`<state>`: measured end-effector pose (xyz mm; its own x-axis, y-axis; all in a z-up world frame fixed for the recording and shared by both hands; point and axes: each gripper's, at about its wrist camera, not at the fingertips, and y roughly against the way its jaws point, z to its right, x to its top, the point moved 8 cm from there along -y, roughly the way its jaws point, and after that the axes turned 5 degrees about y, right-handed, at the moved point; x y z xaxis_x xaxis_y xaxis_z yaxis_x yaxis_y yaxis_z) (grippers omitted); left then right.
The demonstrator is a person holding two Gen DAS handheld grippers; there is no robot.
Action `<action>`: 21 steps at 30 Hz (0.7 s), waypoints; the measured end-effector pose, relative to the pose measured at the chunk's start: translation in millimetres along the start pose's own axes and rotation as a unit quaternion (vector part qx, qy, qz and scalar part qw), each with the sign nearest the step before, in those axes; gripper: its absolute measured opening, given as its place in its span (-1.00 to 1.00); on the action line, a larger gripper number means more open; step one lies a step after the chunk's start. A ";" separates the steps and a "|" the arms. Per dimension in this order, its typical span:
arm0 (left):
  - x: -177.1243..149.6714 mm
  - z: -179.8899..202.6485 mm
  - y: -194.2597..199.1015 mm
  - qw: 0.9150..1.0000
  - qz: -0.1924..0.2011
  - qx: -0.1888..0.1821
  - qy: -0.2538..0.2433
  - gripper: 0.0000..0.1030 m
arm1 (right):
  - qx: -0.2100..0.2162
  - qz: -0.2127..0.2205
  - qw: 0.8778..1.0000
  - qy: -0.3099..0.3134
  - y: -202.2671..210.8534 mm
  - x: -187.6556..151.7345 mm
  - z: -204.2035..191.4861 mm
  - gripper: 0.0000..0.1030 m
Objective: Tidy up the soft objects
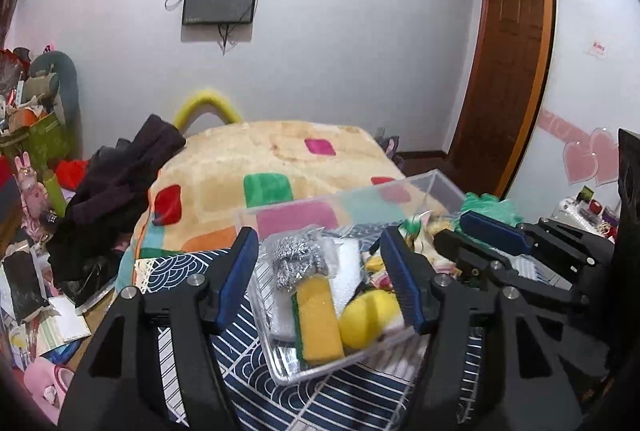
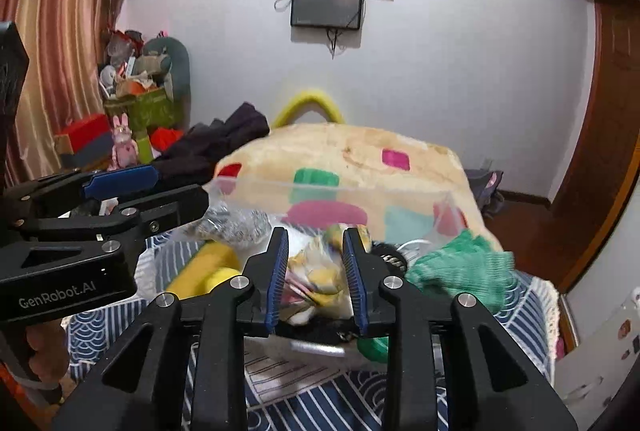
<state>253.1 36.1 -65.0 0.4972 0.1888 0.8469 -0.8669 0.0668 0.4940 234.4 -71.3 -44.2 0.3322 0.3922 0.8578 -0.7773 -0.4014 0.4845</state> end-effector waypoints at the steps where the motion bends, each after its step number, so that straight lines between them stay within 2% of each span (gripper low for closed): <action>1: 0.8 0.7 5.0 1.000 0.004 -0.002 0.000 0.29 | -0.001 0.008 1.000 0.000 6.7 2.3 0.3 -0.46; 5: 2.1 4.6 33.0 1.000 0.028 -0.004 -0.002 0.37 | -0.002 0.036 0.999 -0.009 30.2 8.2 1.5 -0.25; 7: 0.1 6.4 48.2 0.999 0.038 -0.007 -0.006 0.43 | -0.004 0.050 0.999 -0.012 42.0 8.7 2.9 -0.02; 9: -2.1 7.5 62.2 0.999 0.048 -0.009 -0.008 0.49 | -0.011 0.063 0.998 -0.014 52.3 9.5 3.7 0.06; 12: -6.7 10.2 84.3 0.998 0.067 -0.008 -0.013 0.63 | -0.020 0.082 0.996 -0.023 70.0 9.3 6.2 0.32; 13: -8.4 12.0 92.3 0.997 0.075 -0.003 -0.017 0.76 | -0.023 0.087 0.996 -0.024 73.3 10.4 6.6 0.41; 14: -9.7 13.8 99.1 0.996 0.082 0.001 -0.022 0.90 | -0.026 0.093 0.995 -0.026 77.6 10.8 6.7 0.45; 15: -11.2 16.2 107.9 0.995 0.092 0.007 -0.029 0.94 | -0.028 0.098 0.994 -0.027 81.9 11.3 6.5 0.51; 21: -13.7 29.3 142.9 0.990 0.130 0.014 -0.043 0.99 | -0.029 0.120 0.992 -0.029 102.9 10.9 1.3 0.64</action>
<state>123.5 14.4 -0.2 0.2591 0.1119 0.9593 -0.9654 -0.0007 0.2608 158.8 -109.4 15.2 0.1635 0.2425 0.9563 -0.8668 -0.4276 0.2566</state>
